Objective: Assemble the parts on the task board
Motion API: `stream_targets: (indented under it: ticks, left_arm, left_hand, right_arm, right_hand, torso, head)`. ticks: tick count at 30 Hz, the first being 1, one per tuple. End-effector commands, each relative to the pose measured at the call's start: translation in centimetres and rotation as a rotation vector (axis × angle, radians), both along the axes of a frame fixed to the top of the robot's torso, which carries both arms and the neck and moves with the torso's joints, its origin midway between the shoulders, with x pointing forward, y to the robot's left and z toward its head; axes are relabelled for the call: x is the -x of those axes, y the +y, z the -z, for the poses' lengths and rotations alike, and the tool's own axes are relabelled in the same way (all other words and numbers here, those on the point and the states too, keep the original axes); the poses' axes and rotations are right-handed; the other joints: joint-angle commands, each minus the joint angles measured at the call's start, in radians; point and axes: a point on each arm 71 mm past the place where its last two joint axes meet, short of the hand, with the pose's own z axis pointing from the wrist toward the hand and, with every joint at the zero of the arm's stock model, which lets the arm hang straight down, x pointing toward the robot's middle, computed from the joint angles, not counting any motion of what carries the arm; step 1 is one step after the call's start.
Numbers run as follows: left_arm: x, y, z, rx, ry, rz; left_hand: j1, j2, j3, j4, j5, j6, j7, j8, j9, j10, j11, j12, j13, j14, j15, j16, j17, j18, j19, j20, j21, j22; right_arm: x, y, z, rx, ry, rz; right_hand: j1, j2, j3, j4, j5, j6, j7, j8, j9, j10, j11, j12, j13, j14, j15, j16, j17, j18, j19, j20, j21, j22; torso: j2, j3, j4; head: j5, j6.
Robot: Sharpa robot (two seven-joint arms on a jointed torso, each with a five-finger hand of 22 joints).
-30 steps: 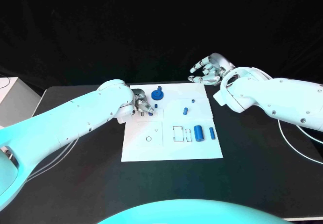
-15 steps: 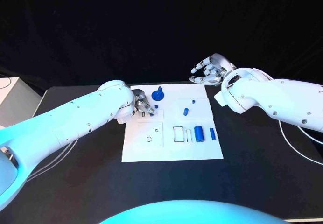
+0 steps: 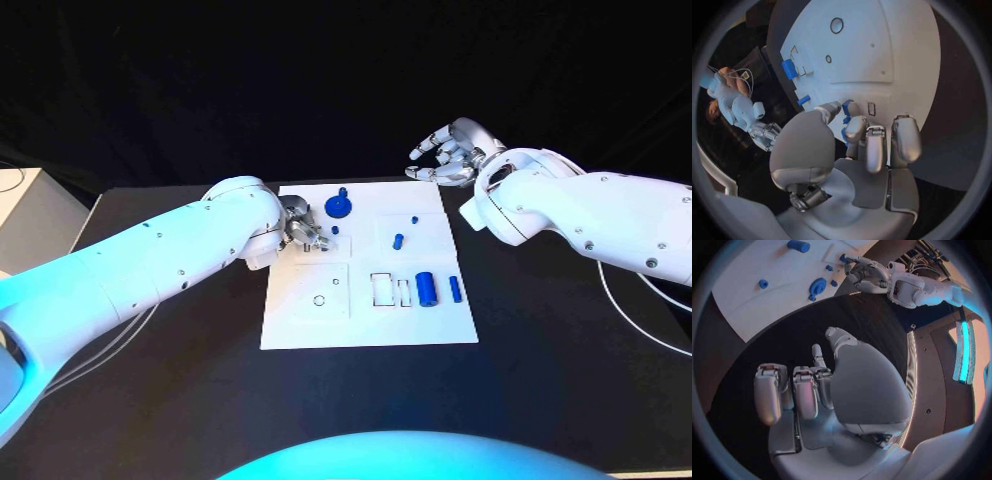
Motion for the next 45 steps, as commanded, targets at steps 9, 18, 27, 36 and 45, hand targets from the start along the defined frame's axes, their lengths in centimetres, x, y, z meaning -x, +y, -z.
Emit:
stream_targets:
  ticks: [9, 18, 27, 36, 45]
  left_arm:
    - [0.0, -0.1, -1.5, 0.043, -0.033, 0.001]
    - [-0.8, 1.1, -3.8, 0.117, -0.068, -0.045]
    - [-2.6, 3.8, -4.5, 0.184, -0.079, -0.148]
    - [-4.4, 5.3, -5.5, 0.164, -0.129, -0.204]
    - [-5.9, 5.7, -6.5, 0.141, -0.151, -0.243]
  left_hand:
    - [-0.038, 0.013, -0.052, 0.001, -0.057, 0.005, 0.006, -0.016, 0.012, 0.0, 0.008, 0.004, -0.001, 0.108, -0.002, 0.004, 0.263, -0.014, -0.001, -0.002, -0.007, 0.0]
    - [-0.043, 0.028, -0.081, 0.0, -0.053, -0.04, 0.022, -0.057, 0.007, -0.031, 0.021, -0.021, -0.034, 0.1, 0.005, -0.009, 0.24, -0.008, -0.02, 0.003, -0.023, -0.031]
    - [0.069, 0.05, -0.038, -0.002, -0.032, -0.115, 0.087, -0.201, -0.092, -0.201, 0.078, -0.172, -0.239, 0.064, 0.056, -0.062, 0.152, 0.018, -0.103, 0.05, -0.097, -0.157]
    - [0.067, 0.044, -0.037, 0.001, -0.031, -0.115, 0.092, -0.208, -0.1, -0.205, 0.082, -0.172, -0.24, 0.065, 0.059, -0.06, 0.155, 0.018, -0.102, 0.054, -0.097, -0.154]
    - [0.035, 0.04, -0.05, 0.002, -0.036, -0.108, 0.093, -0.213, -0.109, -0.199, 0.085, -0.162, -0.234, 0.068, 0.063, -0.055, 0.162, 0.017, -0.095, 0.058, -0.092, -0.145]
  right_arm:
    - [0.0, -0.1, 0.1, 0.005, -0.008, -0.003]
    - [0.0, -0.3, 0.1, 0.005, -0.009, 0.002]
    - [-0.2, -0.7, 0.0, -0.006, -0.022, 0.01]
    - [-0.2, -0.7, 0.0, -0.009, -0.025, 0.01]
    - [-0.1, -0.6, -0.2, -0.008, -0.029, 0.007]
  right_hand:
    - [-0.008, -0.004, 0.006, 0.003, 0.007, -0.005, 0.001, 0.006, 0.002, 0.087, 0.0, -0.004, 0.248, 0.1, 0.001, -0.003, 0.244, -0.005, 0.059, 0.003, -0.007, 0.148]
    - [-0.008, -0.004, 0.006, 0.003, 0.007, -0.005, 0.001, 0.006, 0.002, 0.087, 0.0, -0.004, 0.248, 0.1, 0.001, -0.003, 0.244, -0.005, 0.059, 0.003, -0.007, 0.148]
    - [-0.011, -0.004, 0.008, 0.003, 0.007, -0.006, 0.001, 0.006, 0.002, 0.082, 0.0, -0.009, 0.244, 0.098, 0.001, -0.005, 0.238, -0.004, 0.058, 0.003, -0.011, 0.145]
    - [-0.011, -0.004, 0.008, 0.003, 0.007, -0.006, 0.001, 0.006, 0.002, 0.08, 0.0, -0.01, 0.243, 0.098, 0.001, -0.006, 0.236, -0.004, 0.057, 0.003, -0.013, 0.143]
    - [-0.01, -0.004, 0.008, 0.002, 0.008, -0.006, 0.001, 0.006, 0.002, 0.079, 0.0, -0.011, 0.242, 0.097, 0.001, -0.006, 0.235, -0.003, 0.056, 0.003, -0.014, 0.141]
  torso:
    - [0.001, -0.0002, -0.0005]
    - [-0.001, 0.0019, 0.0015]
    - [0.006, 0.0009, -0.0023]
    - [0.022, 0.0024, -0.0094]
    - [0.038, 0.001, -0.0127]
  head:
    - [0.002, 0.007]
    - [0.002, 0.024]
    - [0.014, 0.052]
    - [0.024, 0.082]
    - [0.032, 0.094]
